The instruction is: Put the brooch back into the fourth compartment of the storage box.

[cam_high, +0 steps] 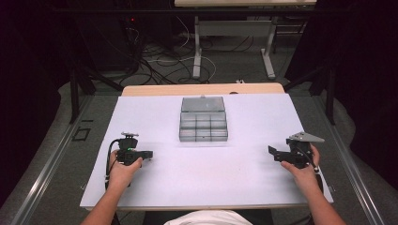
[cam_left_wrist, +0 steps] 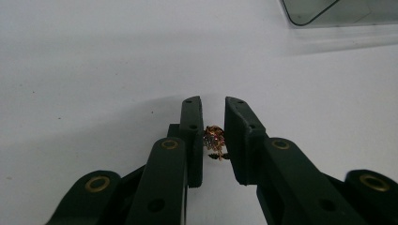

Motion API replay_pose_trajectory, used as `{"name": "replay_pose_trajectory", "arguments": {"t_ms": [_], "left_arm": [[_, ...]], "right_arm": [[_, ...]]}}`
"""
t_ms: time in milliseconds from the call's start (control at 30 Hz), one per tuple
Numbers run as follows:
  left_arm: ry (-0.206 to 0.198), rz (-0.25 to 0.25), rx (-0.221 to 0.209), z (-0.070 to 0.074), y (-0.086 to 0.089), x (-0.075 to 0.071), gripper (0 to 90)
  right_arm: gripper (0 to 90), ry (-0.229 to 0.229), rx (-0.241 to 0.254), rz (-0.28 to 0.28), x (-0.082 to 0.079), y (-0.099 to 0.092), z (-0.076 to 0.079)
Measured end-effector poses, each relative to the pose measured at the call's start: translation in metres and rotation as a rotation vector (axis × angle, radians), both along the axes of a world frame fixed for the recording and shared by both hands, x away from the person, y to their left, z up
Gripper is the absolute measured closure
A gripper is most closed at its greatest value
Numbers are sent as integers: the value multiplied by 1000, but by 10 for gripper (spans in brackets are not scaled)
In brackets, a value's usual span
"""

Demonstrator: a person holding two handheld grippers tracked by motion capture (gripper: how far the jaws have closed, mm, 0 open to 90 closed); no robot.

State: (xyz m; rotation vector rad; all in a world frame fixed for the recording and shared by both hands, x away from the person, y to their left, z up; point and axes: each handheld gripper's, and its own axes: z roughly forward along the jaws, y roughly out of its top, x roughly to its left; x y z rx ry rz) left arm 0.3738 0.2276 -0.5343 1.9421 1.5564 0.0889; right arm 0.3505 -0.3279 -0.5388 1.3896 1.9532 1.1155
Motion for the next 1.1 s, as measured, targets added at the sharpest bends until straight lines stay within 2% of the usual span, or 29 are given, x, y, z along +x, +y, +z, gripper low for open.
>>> {"name": "replay_pose_trajectory", "arguments": {"t_ms": [67,200,233,333,467,500,667,767,833,1100], "left_arm": [[-18,3,6,0,-1,-1,781],[-25,-4,23,3,0,-2,781],[-38,12,20,3,-2,-2,781],[-36,0,32,5,-1,-3,781],[-70,18,43,5,-3,-5,781],[-59,7,47,7,-2,-6,781],[-94,18,60,8,-5,-9,781],[-102,4,71,10,-6,-10,781],[-133,-1,94,11,-9,-12,781],[-158,-19,126,12,-17,-16,781]], "right_arm": [[147,0,3,0,0,0,0],[147,0,2,3,0,0,0],[147,0,2,4,0,0,0],[147,1,3,3,0,0,0],[147,2,3,3,0,0,0],[147,1,3,4,0,1,0],[147,0,4,5,0,0,0],[147,0,3,5,0,1,0],[147,0,3,7,0,1,0],[147,2,2,8,0,1,0]]}}
